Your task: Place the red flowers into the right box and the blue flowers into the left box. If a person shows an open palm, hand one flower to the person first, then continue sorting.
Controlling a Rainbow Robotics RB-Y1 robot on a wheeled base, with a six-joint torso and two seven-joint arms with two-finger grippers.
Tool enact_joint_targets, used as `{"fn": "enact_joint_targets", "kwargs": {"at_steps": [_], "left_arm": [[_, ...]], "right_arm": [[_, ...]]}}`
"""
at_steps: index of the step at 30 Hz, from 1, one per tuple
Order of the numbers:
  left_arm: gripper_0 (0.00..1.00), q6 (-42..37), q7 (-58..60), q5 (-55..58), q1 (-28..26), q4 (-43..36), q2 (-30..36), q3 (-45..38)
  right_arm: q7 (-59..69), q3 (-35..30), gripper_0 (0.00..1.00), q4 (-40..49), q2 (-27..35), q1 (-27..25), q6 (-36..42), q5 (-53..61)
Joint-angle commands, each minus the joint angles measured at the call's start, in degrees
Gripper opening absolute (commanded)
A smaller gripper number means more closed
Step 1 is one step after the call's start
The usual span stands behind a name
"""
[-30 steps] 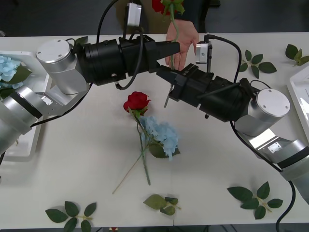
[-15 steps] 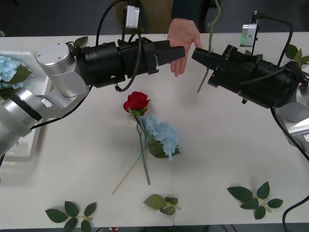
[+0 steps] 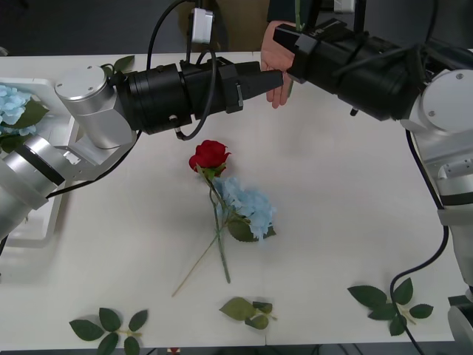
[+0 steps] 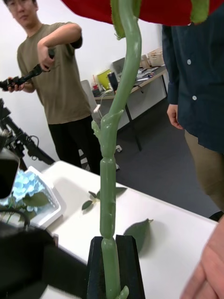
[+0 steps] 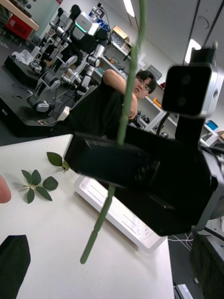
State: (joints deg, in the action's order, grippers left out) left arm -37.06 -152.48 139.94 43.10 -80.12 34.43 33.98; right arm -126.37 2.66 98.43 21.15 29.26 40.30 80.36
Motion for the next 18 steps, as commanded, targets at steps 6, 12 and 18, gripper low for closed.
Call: {"fn": "enact_joint_targets", "kwargs": {"at_steps": [6, 12, 18], "left_arm": [[1.00, 0.41, -2.52, 0.86, -0.64, -0.56, -0.51, -1.29], [1.00, 0.41, -2.52, 0.77, -0.64, -0.56, -0.51, -1.29], [1.00, 0.41, -2.52, 0.86, -0.64, -0.56, -0.51, -1.29]], "right_arm": [[21.96, -0.73, 0.00, 2.12, -4.63, 11.61, 0.13, -18.66], [31.98, -1.17, 0.00, 2.12, -4.63, 15.56, 4.61, -25.87], [41.38, -1.35, 0.00, 2.64, -4.72, 17.94, 9.89, -32.11]]}}
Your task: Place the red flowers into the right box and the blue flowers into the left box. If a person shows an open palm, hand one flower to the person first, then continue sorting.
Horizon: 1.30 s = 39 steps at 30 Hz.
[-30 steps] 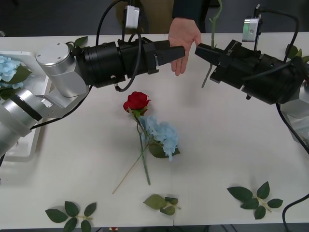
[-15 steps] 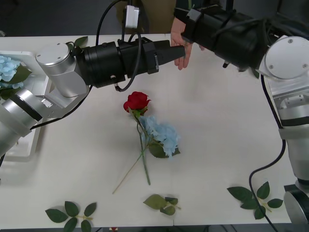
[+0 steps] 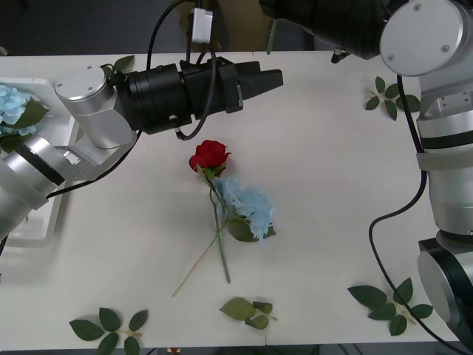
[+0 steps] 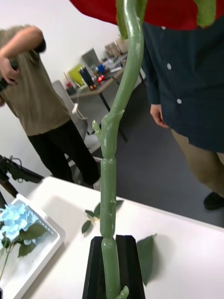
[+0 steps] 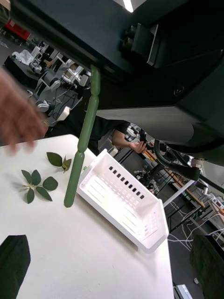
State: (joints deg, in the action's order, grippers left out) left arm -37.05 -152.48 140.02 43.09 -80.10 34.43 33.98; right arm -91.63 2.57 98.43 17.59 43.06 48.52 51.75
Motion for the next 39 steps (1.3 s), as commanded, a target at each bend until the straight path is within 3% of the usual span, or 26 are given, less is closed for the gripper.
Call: {"fn": "enact_joint_targets", "kwargs": {"at_steps": [1, 33, 35, 36, 37, 39], "left_arm": [[1.00, 0.40, -2.52, 0.78, -0.64, -0.49, -0.51, -1.29], [1.00, 0.40, -2.52, 0.78, -0.64, -0.49, -0.51, -1.20], [1.00, 0.40, -2.52, 0.78, -0.64, -0.49, -0.51, -1.20], [1.00, 0.40, -2.52, 0.78, -0.64, -0.49, -0.51, -1.20], [1.00, 0.40, -2.52, 0.78, -0.64, -0.49, -0.51, -1.20], [1.00, 0.40, -2.52, 0.78, -0.64, -0.58, -0.51, -1.20]], "right_arm": [[7.17, -1.25, 0.00, 2.64, -1.15, 4.23, 1.67, -4.02], [9.28, -1.69, 0.00, 2.82, -1.15, 4.75, 0.79, -5.17], [9.28, -1.95, 0.15, 2.82, -1.15, 4.67, 0.79, -4.64], [9.36, -2.39, 0.40, 2.82, -1.07, 4.67, 0.79, -3.59], [9.28, -2.57, 0.50, 2.82, -1.07, 4.67, 0.88, -3.15], [9.19, -3.27, 0.86, 2.82, -0.45, 4.67, 0.88, -1.12]]}}
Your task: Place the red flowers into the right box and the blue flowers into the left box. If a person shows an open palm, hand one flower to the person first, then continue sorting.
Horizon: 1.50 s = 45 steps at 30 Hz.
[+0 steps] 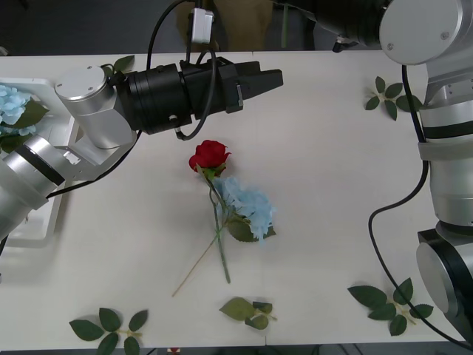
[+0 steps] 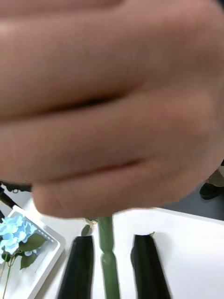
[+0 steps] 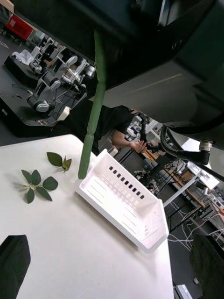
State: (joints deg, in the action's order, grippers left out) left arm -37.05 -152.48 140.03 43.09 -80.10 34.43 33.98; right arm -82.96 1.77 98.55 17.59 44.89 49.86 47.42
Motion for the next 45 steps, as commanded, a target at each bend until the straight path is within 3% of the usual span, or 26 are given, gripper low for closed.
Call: {"fn": "enact_joint_targets", "kwargs": {"at_steps": [1, 5, 11, 17, 21, 29, 40, 45], "left_arm": [[1.00, 0.40, -2.52, 0.77, -0.64, -0.50, -0.51, -1.20], [1.00, 0.40, -2.52, 0.77, -0.64, -0.50, -0.51, -1.20], [1.00, 0.40, -2.52, 0.77, -0.64, -0.50, -0.51, -1.20], [1.00, 0.40, -2.52, 0.86, -0.64, -0.50, -0.51, -1.20], [1.00, 0.40, -2.52, 0.94, -0.64, -0.50, -0.51, -1.20], [1.00, 0.40, -2.52, 0.94, -0.72, -0.50, -0.51, -1.20], [1.00, 0.22, -2.52, 0.86, -1.52, 0.12, 1.60, 0.56], [1.00, 0.13, -2.52, 0.86, 0.24, -0.23, 8.37, 5.48]], "right_arm": [[0.52, -2.74, 0.92, 2.70, -0.19, 2.84, -0.29, 4.26], [0.16, -5.73, 0.97, 3.75, 1.22, 2.84, 4.11, 8.83], [-0.45, -13.20, 0.97, 7.18, 5.97, 2.49, 18.61, 16.92], [-5.73, -17.59, 0.97, 7.27, 13.61, -4.10, 26.70, 30.28], [-16.62, -16.27, 0.97, 6.83, 17.74, -11.49, 24.94, 35.64], [-39.04, -13.46, 0.97, 2.70, 18.97, -22.47, 19.84, 41.70], [-63.03, -5.20, 0.97, -10.49, 17.65, -24.76, 10.61, 52.25], [-67.95, -2.48, 0.97, -12.16, 17.57, -24.76, 6.66, 54.10]]}}
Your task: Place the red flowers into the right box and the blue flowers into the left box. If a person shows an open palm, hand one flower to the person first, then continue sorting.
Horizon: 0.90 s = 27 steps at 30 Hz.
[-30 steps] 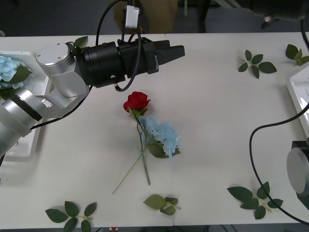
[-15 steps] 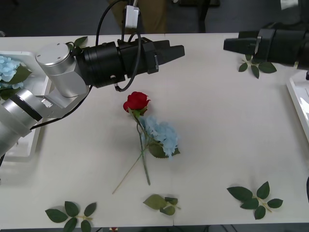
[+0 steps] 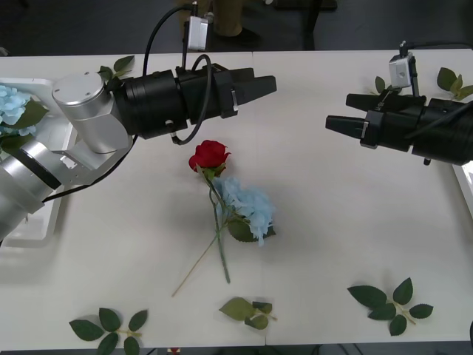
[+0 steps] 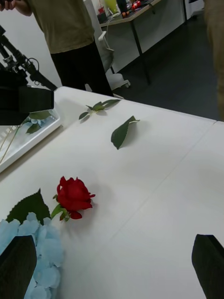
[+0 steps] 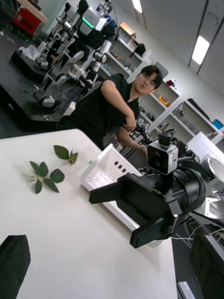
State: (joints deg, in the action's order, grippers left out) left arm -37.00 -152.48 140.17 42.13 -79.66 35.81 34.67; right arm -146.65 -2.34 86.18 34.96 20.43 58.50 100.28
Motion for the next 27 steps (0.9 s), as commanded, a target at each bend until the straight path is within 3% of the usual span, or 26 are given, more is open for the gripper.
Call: {"fn": "enact_joint_targets", "kwargs": {"at_steps": [1, 10, 18, 27], "left_arm": [[1.00, 0.08, -2.52, 0.72, 1.90, -0.76, 8.49, 6.20], [1.00, -2.11, 18.89, -2.36, 8.32, -2.96, 25.10, 20.18], [1.00, -14.86, 36.99, -13.70, 9.46, 0.91, 30.20, 20.26], [1.00, -28.48, 58.00, -26.27, 12.45, 4.07, 30.02, 20.26]], "right_arm": [[-4.26, 1.64, 0.97, 0.22, 0.11, -0.21, -2.07, 1.23], [-4.35, 1.64, 0.97, 0.22, -0.33, -0.21, -2.34, 1.23], [-4.35, 1.64, 0.97, 0.22, -0.69, -0.21, -2.60, 1.23], [-4.35, 1.64, 0.97, 0.22, -1.04, -0.39, -2.78, 1.23]]}}
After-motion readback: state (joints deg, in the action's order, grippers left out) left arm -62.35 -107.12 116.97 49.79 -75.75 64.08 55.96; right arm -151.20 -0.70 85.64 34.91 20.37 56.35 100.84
